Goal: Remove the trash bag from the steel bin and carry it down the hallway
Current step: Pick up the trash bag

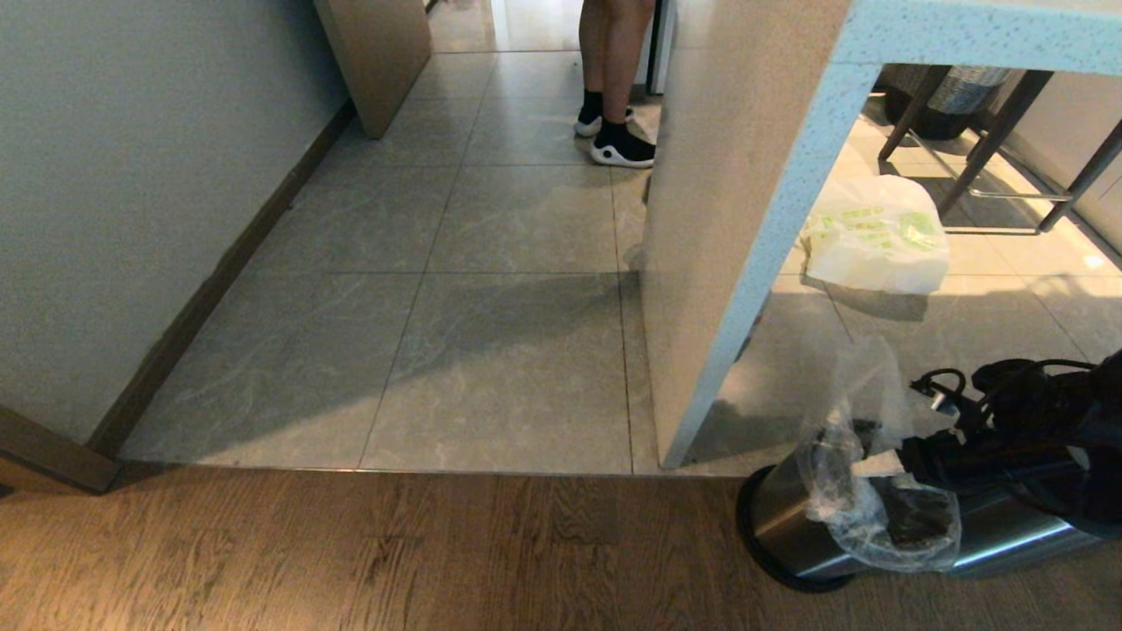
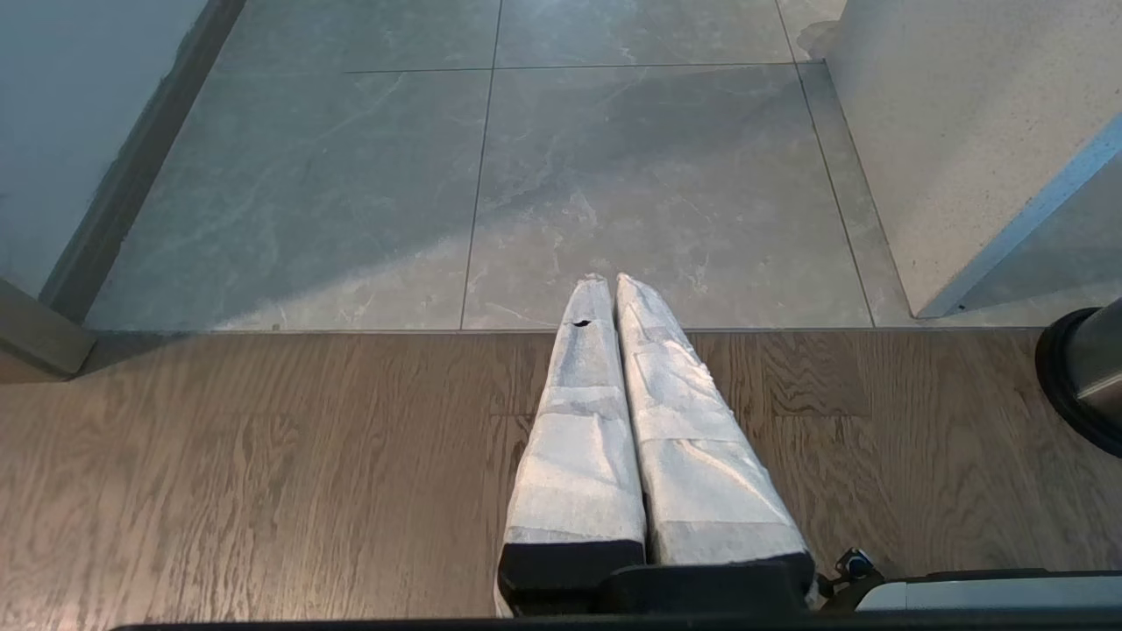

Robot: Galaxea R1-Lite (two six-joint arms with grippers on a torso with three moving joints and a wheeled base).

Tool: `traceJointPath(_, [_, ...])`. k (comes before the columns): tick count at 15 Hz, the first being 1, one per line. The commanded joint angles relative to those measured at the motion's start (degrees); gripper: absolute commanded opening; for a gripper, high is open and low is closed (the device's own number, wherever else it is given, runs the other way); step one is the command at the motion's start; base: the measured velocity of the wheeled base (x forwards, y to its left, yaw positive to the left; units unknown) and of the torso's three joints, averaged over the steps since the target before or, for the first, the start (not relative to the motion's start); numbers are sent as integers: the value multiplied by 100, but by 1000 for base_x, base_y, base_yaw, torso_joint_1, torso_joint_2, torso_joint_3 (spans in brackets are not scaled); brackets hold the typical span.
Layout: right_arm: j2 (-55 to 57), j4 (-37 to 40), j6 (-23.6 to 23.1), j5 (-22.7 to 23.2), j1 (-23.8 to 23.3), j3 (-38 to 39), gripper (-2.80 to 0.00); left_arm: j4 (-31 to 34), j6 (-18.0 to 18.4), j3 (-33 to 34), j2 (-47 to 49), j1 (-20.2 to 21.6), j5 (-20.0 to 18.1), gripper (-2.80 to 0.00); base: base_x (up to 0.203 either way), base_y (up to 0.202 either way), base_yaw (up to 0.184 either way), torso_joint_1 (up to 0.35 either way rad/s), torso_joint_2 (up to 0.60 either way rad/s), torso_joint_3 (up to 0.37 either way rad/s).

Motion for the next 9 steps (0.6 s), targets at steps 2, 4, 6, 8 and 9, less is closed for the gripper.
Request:
traceJointPath(2, [76,45,2,177,-21,-103,0,-1,0,0,7,0,1,-280,0,0,0,0,0,0])
traceJointPath(4, [117,-4,-50,301,-56,-146,0,-1,0,0,7,0,1,-280,0,0,0,0,0,0])
traceJointPath(6, [74,44,-19,353,-158,-199,0,-1,0,9,7,0,1,-280,0,0,0,0,0,0])
traceJointPath(8, [73,63,-6,353,-211,-195,0,-1,0,2,7,0,1,-280,0,0,0,0,0,0])
traceJointPath(9, [73,79,7,356,-214,-241,0,-1,0,7,7,0,1,-280,0,0,0,0,0,0])
